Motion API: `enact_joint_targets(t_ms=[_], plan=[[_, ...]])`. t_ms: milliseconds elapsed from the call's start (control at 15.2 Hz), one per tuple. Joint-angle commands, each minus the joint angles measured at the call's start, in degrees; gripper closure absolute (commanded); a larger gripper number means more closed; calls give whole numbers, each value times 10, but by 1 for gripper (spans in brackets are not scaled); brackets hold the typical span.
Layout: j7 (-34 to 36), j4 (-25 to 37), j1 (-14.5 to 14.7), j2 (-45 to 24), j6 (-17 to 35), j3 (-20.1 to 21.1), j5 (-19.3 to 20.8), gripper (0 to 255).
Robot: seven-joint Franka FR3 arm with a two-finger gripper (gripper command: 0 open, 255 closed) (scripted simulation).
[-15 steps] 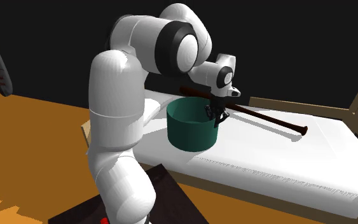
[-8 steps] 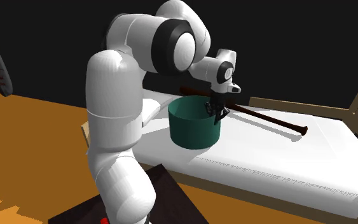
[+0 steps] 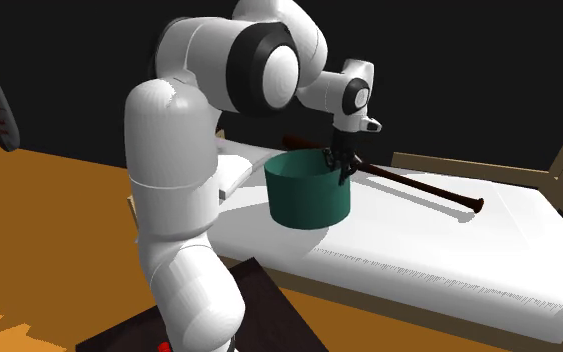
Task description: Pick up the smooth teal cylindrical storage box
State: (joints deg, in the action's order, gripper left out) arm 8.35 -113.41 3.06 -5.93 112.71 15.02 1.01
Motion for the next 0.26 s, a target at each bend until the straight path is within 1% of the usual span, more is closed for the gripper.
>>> enact_joint_targets(t_ms=[0, 198], plan=[[-1, 9, 0, 7, -13, 0, -2, 255], [-2, 15, -1, 10, -22, 0, -3, 255]])
